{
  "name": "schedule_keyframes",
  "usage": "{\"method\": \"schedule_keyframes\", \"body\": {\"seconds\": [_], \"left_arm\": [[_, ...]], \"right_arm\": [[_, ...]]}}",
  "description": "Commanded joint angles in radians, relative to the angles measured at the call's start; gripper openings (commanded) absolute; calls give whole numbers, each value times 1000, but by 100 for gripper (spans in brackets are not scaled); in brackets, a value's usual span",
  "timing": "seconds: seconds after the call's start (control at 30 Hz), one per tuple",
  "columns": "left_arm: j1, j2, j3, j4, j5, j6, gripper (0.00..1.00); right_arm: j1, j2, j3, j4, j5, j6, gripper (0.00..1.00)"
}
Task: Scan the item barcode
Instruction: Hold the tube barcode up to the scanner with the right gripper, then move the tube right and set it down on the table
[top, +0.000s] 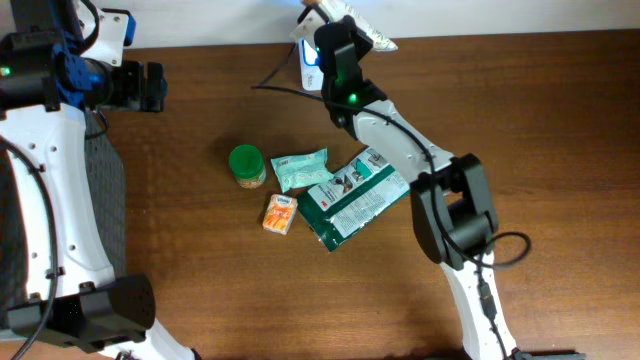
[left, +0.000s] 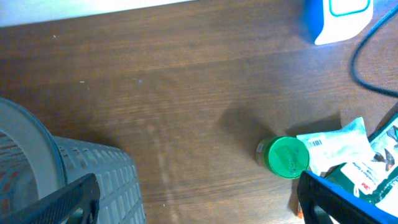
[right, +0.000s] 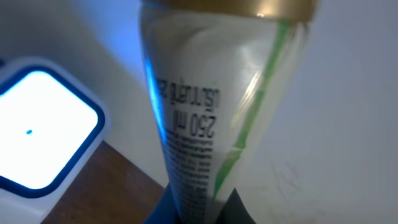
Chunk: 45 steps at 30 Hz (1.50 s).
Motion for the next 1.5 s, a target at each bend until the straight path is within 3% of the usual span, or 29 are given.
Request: {"method": "schedule_keyframes", "body": {"seconds": [0.0, 0.53, 0.6, 0.7, 0.87, 0.97, 1.13, 1.3, 1.47], "left_arm": [[6, -4, 6, 1, 11, 9, 99], [6, -4, 6, 1, 11, 9, 99], [6, -4, 6, 1, 11, 9, 99], [6, -4, 6, 1, 11, 9, 99], [6, -4, 6, 1, 11, 9, 99], [6, -4, 6, 1, 11, 9, 99], [6, -4, 6, 1, 11, 9, 99], [6, -4, 6, 1, 11, 9, 99], [6, -4, 6, 1, 11, 9, 99]], "right_arm": [[-11, 69, 27, 91, 10, -181, 4], [-18, 94, 27, 112, -33, -179, 4], [-19, 55, 27, 91, -34, -99, 4], [-19, -37, 27, -67, -90, -29, 4], [-54, -254, 27, -340, -283, 321, 4], [-119, -421, 27, -629, -480, 613, 4], [-307, -629, 27, -1090, -834, 838, 4], [-573, -620, 19, -1462, -894, 894, 4], [-762, -491, -104, -1501, -745, 893, 4]]}}
